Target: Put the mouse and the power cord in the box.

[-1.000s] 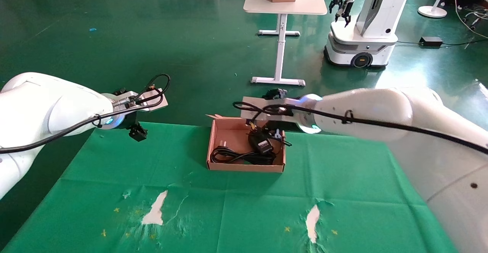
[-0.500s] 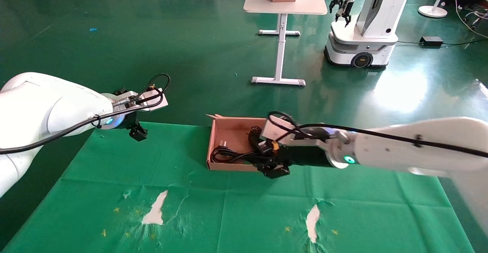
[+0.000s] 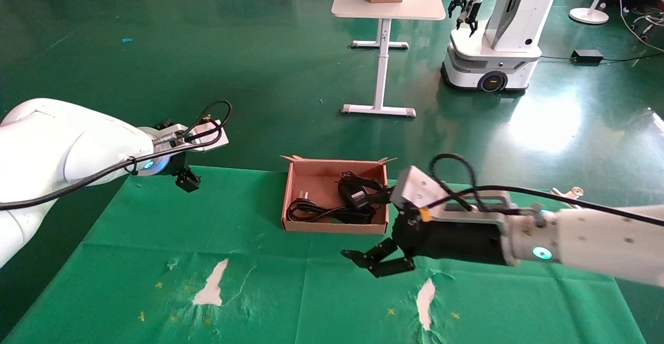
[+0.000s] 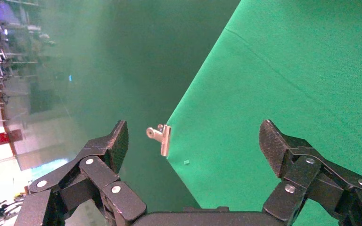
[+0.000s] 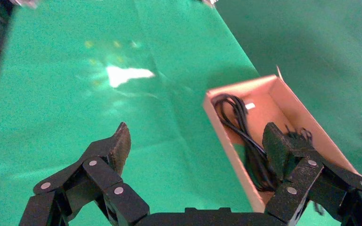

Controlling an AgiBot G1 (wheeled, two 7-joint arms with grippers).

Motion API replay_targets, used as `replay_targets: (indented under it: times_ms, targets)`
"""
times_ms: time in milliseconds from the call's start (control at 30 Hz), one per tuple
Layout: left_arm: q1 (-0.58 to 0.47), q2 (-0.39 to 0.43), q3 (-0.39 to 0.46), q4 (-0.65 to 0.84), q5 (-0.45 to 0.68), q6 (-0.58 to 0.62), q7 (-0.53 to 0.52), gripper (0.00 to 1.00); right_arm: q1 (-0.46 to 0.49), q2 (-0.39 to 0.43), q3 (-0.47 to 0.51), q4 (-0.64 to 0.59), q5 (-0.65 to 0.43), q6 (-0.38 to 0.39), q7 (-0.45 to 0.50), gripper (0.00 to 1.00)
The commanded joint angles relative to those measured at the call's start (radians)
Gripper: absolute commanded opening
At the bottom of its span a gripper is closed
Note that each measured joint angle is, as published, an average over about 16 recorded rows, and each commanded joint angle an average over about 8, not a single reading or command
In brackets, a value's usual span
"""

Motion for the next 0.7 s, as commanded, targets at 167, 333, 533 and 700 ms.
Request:
replay_targets:
  times_ms: [167,333,533,700]
  targets:
    - [0.057,-0.051,-0.083,-0.066,-0.102,0.058,0.044,1.0,-0.061,0.076,0.056,0.061,0.138,-0.071,-0.003,1.0]
    - [0.123,-0.109,-0.18,-0.143,-0.22,0.125,0.095,1.0,-0.112,0.14,0.102,0.111,0.252,-0.13,-0.005,1.0]
    - [0.202,-0.18,-0.295,-0.235,-0.361,0.205,0.156,1.0,-0.173,0.216,0.158,0.171,0.39,-0.201,-0.008,1.0]
    - [0.268,-0.239,-0.392,-0.312,-0.48,0.272,0.207,1.0,-0.224,0.28,0.204,0.222,0.506,-0.261,-0.01,1.0]
